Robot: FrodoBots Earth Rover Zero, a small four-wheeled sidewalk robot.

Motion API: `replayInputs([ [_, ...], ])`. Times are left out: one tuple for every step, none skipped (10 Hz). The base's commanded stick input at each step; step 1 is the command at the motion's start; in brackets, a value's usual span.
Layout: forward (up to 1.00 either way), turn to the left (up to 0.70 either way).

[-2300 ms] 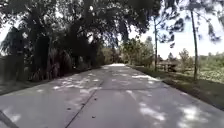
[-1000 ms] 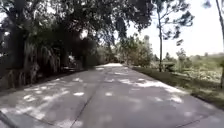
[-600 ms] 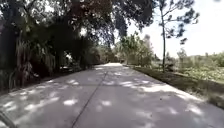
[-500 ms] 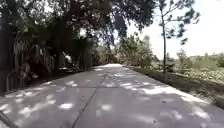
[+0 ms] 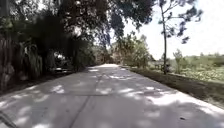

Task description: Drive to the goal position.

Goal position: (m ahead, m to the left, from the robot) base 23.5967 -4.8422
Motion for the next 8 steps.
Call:
replayInputs([
  [0.85, 0.00],
  [0.85, 0.00],
  [0.85, 0.00],
  [0.85, 0.00],
  [0.85, 0.00],
  [0.85, 0.00],
  [0.85, 0.00],
  [0.85, 0.00],
])
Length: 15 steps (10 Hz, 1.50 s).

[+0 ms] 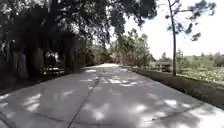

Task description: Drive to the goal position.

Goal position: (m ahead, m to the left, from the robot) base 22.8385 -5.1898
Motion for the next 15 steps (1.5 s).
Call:
replayInputs([
  [0.85, 0.00],
  [0.85, 0.00],
  [0.85, 0.00],
  [0.85, 0.00],
  [0.85, 0.00],
  [0.85, 0.00],
  [0.85, 0.00],
  [0.85, 0.00],
  [0.85, 0.00],
  [0.85, 0.00],
  [0.85, 0.00],
  [0.85, 0.00],
  [0.85, 0.00],
  [0.85, 0.00],
  [0.85, 0.00],
])
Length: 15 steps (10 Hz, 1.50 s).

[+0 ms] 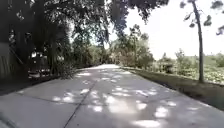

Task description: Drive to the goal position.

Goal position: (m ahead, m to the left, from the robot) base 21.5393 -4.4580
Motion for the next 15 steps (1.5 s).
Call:
replayInputs([
  [0.85, 0.00],
  [0.85, 0.00],
  [0.85, 0.00],
  [0.85, 0.00],
  [0.85, 0.00],
  [0.85, 0.00],
  [0.85, 0.00],
  [0.85, 0.00],
  [0.85, 0.00],
  [0.85, 0.00],
  [0.85, 0.00],
  [0.85, 0.00],
  [0.85, 0.00],
  [0.85, 0.00],
  [0.85, 0.00],
])
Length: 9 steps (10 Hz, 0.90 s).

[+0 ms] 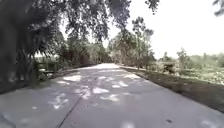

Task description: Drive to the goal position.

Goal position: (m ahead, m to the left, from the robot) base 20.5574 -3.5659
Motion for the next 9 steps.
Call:
replayInputs([
  [0.85, 0.00],
  [0.85, 0.00],
  [0.85, 0.00],
  [0.85, 0.00],
  [0.85, 0.00],
  [0.85, 0.00],
  [0.85, 0.00],
  [0.85, 0.00],
  [0.85, 0.00],
])
